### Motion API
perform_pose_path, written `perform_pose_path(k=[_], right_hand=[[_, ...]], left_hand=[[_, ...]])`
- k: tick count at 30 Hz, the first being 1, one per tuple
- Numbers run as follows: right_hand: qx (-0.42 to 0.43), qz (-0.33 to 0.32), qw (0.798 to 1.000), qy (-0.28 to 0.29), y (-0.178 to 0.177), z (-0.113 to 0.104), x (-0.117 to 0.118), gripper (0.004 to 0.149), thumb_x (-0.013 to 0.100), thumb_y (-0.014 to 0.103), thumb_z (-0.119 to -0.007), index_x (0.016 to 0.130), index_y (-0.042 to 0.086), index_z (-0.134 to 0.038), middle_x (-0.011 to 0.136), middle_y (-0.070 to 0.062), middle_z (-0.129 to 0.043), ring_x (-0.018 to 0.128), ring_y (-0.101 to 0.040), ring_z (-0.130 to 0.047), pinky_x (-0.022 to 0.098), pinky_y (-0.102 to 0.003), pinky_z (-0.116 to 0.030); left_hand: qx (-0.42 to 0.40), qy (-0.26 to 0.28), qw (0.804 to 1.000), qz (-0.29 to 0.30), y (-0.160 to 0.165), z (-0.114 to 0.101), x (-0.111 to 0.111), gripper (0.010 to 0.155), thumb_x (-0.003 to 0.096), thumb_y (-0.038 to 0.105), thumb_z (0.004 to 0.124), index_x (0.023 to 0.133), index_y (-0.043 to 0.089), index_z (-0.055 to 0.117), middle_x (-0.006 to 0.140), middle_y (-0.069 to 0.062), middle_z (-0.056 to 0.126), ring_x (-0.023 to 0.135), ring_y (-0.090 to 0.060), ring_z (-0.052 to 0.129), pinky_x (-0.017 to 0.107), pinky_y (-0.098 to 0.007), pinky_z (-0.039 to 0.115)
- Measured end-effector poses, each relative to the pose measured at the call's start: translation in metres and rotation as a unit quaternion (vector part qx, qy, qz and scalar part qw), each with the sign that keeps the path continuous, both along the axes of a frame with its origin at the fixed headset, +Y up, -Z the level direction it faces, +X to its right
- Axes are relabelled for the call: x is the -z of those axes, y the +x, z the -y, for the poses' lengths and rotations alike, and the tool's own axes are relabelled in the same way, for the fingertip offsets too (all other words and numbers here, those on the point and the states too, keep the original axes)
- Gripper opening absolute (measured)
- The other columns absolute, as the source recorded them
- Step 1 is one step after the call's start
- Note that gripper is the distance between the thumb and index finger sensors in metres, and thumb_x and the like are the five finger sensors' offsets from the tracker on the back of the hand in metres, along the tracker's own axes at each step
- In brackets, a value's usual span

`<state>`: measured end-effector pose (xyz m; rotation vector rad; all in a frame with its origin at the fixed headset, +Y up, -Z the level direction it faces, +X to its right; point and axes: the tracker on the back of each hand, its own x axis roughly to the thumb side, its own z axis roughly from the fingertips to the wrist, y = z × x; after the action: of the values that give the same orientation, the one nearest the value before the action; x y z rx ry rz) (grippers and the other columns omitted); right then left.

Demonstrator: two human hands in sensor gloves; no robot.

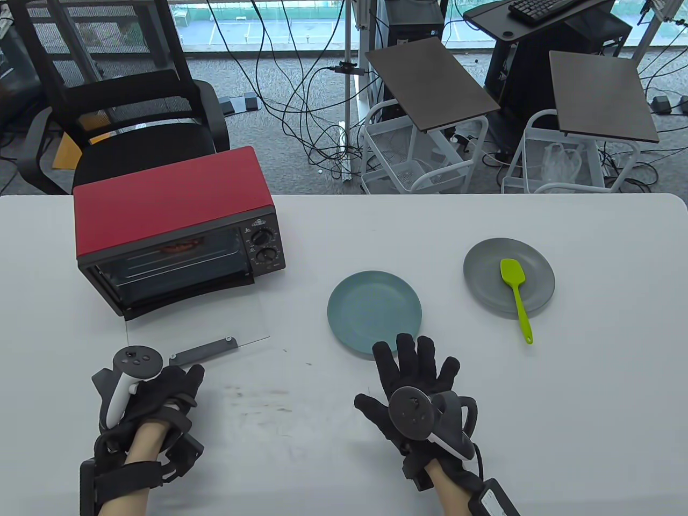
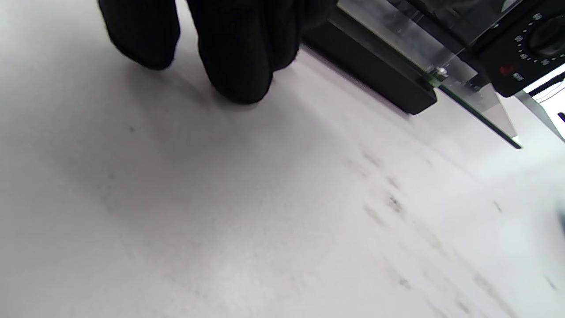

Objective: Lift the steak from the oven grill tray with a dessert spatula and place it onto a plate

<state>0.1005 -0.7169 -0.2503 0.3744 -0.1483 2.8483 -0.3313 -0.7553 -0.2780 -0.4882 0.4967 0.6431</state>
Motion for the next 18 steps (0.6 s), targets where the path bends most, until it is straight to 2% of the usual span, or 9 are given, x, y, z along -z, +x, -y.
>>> perform_pose_path(k=[8,13,18], right_hand=[[-0.007,0.002,1.0,0.01,-0.002,-0.001,-0.002,0.089,0.046,0.074,-0.057,0.116,0.025,-0.033,0.12,-0.021,-0.024,0.106,-0.054,-0.017,0.065,-0.083,-0.023],[-0.003,0.009,1.0,0.01,0.002,-0.002,-0.001,0.089,0.046,0.074,-0.057,0.116,0.025,-0.033,0.12,-0.021,-0.025,0.106,-0.054,-0.017,0.065,-0.083,-0.023],[0.0,0.012,1.0,0.009,0.003,-0.003,-0.001,0.089,0.046,0.074,-0.057,0.116,0.025,-0.032,0.12,-0.021,-0.025,0.106,-0.054,-0.017,0.065,-0.083,-0.023]], left_hand=[[-0.019,0.034,0.999,0.021,0.007,-0.012,0.002,0.075,0.0496,0.073,0.056,0.104,0.021,0.047,0.104,0.002,0.069,0.087,-0.019,0.091,0.067,-0.051,0.074],[-0.063,0.07,0.995,-0.011,-0.006,-0.022,0.008,0.075,0.0499,0.075,0.054,0.104,0.022,0.049,0.103,0.003,0.073,0.084,-0.018,0.094,0.064,-0.049,0.078],[-0.085,0.084,0.992,-0.036,-0.023,-0.026,0.017,0.076,0.0509,0.078,0.051,0.105,0.024,0.046,0.104,0.006,0.071,0.087,-0.015,0.093,0.066,-0.047,0.078]])
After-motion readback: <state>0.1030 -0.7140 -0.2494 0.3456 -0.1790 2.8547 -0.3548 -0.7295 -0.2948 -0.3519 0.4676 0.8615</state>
